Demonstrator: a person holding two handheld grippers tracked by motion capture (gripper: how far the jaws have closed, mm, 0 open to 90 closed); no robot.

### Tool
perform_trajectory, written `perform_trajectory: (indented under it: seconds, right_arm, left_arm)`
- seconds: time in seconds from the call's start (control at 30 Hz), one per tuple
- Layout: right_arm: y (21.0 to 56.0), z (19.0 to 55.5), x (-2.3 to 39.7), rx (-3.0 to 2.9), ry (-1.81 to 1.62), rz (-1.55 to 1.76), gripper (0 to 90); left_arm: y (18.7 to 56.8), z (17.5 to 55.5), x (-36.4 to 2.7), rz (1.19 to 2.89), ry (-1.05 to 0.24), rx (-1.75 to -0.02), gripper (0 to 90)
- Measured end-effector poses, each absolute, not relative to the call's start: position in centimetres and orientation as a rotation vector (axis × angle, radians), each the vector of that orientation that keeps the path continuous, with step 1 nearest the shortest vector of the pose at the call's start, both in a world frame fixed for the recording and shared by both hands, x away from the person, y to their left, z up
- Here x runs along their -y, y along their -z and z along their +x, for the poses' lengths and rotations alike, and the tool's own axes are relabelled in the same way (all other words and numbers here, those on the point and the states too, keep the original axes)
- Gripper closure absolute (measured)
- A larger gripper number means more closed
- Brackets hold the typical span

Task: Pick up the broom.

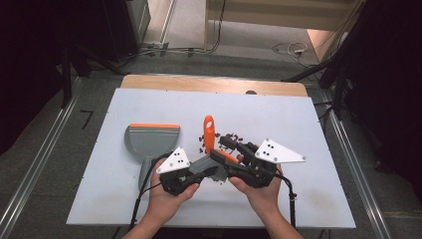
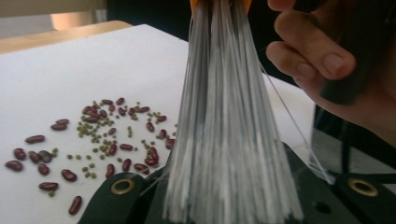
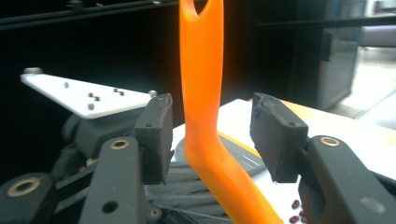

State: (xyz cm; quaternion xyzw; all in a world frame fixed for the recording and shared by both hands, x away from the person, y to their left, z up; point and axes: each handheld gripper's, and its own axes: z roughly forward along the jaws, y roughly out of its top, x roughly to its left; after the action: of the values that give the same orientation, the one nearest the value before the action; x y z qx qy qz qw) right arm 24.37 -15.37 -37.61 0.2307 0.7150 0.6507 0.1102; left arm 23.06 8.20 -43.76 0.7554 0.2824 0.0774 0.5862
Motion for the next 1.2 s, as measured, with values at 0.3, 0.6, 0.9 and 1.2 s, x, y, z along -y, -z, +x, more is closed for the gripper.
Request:
perform_trajectory:
  seconds: [0.3,0.6,0.9,1.2]
  right_arm:
    - [37.1,26.8,17.7,-2.223,-1.959,0.511,44.4]
    - [38.0,27.9,17.8,-2.511,-1.935,0.361,50.7]
    - [39.4,27.9,16.9,-2.717,-1.963,0.22,53.3]
    - [40.0,27.8,16.3,-2.776,-1.93,0.218,66.5]
  left_arm:
    - [43.4,23.6,-9.7,1.775,-0.151,-0.605,86.3]
    - [43.2,23.6,-9.8,1.816,-0.071,-0.481,86.3]
    - [43.3,23.5,-9.6,1.835,0.033,-0.349,86.3]
    - [43.3,23.4,-9.4,1.834,0.066,-0.322,86.2]
